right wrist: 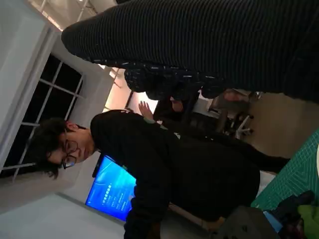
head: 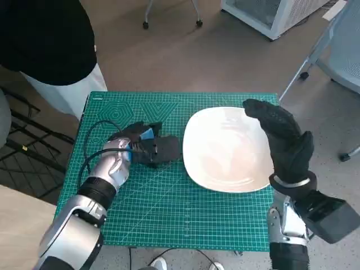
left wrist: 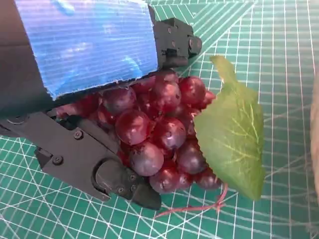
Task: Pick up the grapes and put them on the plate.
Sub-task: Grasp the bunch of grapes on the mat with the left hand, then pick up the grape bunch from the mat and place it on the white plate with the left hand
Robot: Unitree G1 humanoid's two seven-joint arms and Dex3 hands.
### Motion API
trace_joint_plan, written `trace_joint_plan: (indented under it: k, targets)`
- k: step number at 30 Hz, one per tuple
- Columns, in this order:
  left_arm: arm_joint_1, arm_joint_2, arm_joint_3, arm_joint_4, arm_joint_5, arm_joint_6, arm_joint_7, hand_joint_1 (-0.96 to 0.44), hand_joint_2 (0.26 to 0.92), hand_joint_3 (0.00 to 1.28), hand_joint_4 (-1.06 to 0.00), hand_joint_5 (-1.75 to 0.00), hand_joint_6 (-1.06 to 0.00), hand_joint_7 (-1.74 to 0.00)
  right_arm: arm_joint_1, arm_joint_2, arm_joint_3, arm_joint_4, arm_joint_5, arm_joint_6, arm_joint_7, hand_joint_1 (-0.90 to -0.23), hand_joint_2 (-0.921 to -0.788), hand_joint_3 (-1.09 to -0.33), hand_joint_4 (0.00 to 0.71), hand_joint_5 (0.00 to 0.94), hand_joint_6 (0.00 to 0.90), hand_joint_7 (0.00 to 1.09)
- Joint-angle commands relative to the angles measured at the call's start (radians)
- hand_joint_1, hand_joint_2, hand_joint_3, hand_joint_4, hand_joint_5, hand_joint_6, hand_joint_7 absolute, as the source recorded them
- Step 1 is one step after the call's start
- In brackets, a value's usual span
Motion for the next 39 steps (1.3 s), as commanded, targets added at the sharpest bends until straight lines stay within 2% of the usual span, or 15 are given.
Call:
trace_joint_plan:
  k: [1,2,3,6,9,15,39]
  targets:
    - [0.036,-0.014,-0.045,0.028,0.039,-0.007,0.061,0.31,0.644,0.53,-0.54,-1.12,-0.62,-0.13,0.017,-0.004,-0.001,0.006,0.000,0.016,0.006,-0.490,-0.921,-0.585,0.245,0.003,-0.001,0.57]
    - [0.037,-0.014,-0.056,0.027,0.049,-0.006,0.074,0.32,0.637,0.60,-0.54,-1.24,-0.65,-0.20,0.017,-0.004,-0.001,0.007,-0.001,0.016,0.005,-0.491,-0.921,-0.585,0.245,0.003,-0.001,0.57]
    - [0.039,-0.013,-0.064,0.026,0.057,-0.005,0.085,0.29,0.659,0.60,-0.53,-1.32,-0.67,-0.36,0.016,-0.004,-0.001,0.007,-0.001,0.016,0.005,-0.491,-0.921,-0.585,0.245,0.003,-0.001,0.57]
    - [0.041,-0.010,-0.081,0.022,0.072,-0.004,0.109,0.11,0.808,0.38,-0.49,-1.45,-0.61,-0.84,0.014,-0.004,-0.002,0.009,0.000,0.016,0.005,-0.492,-0.921,-0.585,0.245,0.003,-0.001,0.57]
    - [0.044,-0.007,-0.084,0.012,0.072,0.000,0.116,0.04,0.882,0.27,-0.45,-1.55,-0.61,-0.95,0.013,-0.005,-0.002,0.009,0.002,0.018,0.005,-0.493,-0.921,-0.584,0.245,0.003,-0.001,0.57]
    - [0.046,0.002,-0.073,-0.009,0.058,-0.002,0.100,0.01,0.916,0.21,-0.44,-1.59,-0.61,-1.01,0.009,-0.004,-0.002,0.008,0.002,0.022,0.004,-0.496,-0.921,-0.585,0.245,0.003,-0.001,0.57]
    - [0.040,0.008,-0.071,0.003,0.041,-0.002,0.091,0.00,0.921,0.19,-0.52,-1.51,-0.56,-1.07,0.000,0.001,-0.001,0.012,0.000,0.022,0.002,-0.501,-0.921,-0.586,0.250,0.005,-0.001,0.57]
